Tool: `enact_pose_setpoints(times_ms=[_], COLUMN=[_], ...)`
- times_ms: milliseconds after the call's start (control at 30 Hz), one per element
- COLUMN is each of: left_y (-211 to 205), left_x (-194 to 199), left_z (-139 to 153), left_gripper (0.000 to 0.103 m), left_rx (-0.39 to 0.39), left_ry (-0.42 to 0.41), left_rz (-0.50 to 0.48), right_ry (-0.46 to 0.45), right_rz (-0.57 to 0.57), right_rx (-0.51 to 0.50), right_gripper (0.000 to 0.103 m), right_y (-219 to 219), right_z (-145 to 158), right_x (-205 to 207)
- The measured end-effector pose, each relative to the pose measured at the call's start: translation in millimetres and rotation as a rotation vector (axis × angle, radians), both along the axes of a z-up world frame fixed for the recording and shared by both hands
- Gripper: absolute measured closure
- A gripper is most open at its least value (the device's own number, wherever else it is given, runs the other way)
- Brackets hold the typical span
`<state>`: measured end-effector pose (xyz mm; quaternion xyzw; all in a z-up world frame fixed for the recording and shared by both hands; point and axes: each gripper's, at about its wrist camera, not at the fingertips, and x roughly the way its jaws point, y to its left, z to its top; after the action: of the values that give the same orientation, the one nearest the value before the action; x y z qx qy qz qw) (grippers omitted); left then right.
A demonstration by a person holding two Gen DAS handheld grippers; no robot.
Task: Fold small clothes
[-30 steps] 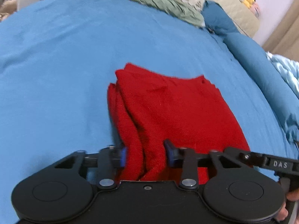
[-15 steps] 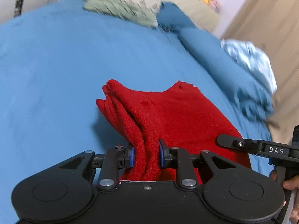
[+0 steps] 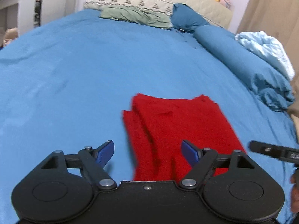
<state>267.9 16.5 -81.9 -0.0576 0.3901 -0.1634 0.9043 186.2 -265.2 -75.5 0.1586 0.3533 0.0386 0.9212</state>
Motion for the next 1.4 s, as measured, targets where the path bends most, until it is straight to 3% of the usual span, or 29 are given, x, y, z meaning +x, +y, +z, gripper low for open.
enact_pose_setpoints(times_ms=[100, 200, 300, 400, 500, 600, 733, 800, 867, 967, 1167, 1400], left_y=[-5, -12, -7, -4, -6, -6, -9, -10, -12, -15, -13, -5], left_x=[9, 15, 15, 23, 18, 1, -35, -57, -83, -120, -179, -224], left_z=[-16, -34, -50, -49, -33, 1, 67, 98, 128, 156, 164, 144], left_gripper=[0.021, 0.02, 0.015, 0.012, 0.016, 0.016, 0.015, 0.011, 0.0, 0.0, 0.0, 0.0], left_rx=[0.054, 0.122, 0.129, 0.103, 0.129, 0.134, 0.15, 0.144, 0.143, 0.153, 0.191, 0.214], left_ry=[0.024, 0.042, 0.064, 0.098, 0.087, 0.021, -0.101, -0.161, -0.214, -0.252, -0.208, -0.151], left_rz=[0.017, 0.008, 0.005, 0.037, 0.044, 0.041, 0.046, 0.036, 0.028, 0.01, 0.008, 0.01], right_ry=[0.03, 0.098, 0.135, 0.139, 0.125, 0.073, -0.007, -0.038, -0.066, -0.104, -0.059, -0.003], right_rz=[-0.022, -0.059, -0.069, -0.083, -0.076, -0.082, -0.093, -0.097, -0.106, -0.11, -0.106, -0.122], right_rx=[-0.081, -0.133, -0.142, -0.149, -0.155, -0.151, -0.186, -0.216, -0.24, -0.265, -0.331, -0.361], right_gripper=[0.021, 0.02, 0.018, 0.012, 0.012, 0.012, 0.011, 0.004, 0.0, 0.0, 0.0, 0.0], right_y=[0, -6, -4, -13, -12, -11, -3, 3, 11, 24, 51, 74], right_z=[-2, -24, -47, -55, -49, -22, 37, 69, 101, 138, 170, 156], right_x=[4, 14, 24, 23, 21, 9, -21, -40, -63, -98, -165, -212])
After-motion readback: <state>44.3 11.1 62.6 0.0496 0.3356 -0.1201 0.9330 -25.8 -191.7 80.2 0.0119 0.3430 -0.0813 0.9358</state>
